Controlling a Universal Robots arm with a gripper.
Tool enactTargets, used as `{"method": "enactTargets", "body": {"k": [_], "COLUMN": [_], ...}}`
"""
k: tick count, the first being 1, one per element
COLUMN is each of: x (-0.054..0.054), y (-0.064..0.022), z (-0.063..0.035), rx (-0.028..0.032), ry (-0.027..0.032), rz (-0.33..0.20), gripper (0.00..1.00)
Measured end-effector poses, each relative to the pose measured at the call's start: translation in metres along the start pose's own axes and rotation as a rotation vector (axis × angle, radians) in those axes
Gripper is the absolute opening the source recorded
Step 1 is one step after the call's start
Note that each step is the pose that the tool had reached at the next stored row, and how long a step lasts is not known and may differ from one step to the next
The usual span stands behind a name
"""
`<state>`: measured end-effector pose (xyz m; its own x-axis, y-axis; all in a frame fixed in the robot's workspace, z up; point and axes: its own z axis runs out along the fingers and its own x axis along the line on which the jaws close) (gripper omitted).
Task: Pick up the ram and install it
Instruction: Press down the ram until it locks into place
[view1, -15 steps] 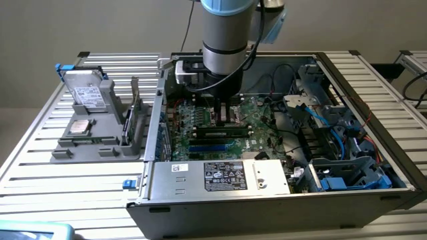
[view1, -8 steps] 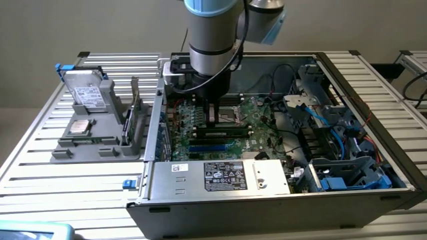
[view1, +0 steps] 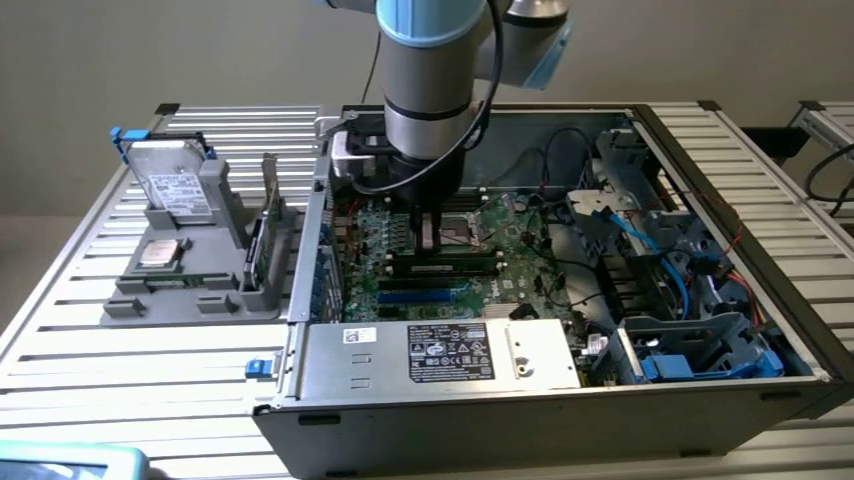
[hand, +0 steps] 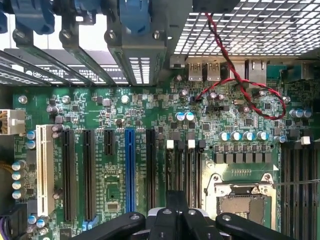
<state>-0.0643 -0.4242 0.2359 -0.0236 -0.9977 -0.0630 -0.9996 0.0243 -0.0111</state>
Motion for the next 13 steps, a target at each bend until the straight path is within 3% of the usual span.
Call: {"method": "enactTargets", "body": {"k": [8,11,13], "x": [0.001,0.001,0.0], "y": [0.0003,0.0001,-0.0002], "z": [0.0135,0.0124,0.0067], "rx": [-0.0018,-0.0013,0.0006], "ry": [0.0019,0.0006,-0.0022], "rz": [-0.008,-0.008,-0.009], "gripper": [0.11,0.11,0.11]}}
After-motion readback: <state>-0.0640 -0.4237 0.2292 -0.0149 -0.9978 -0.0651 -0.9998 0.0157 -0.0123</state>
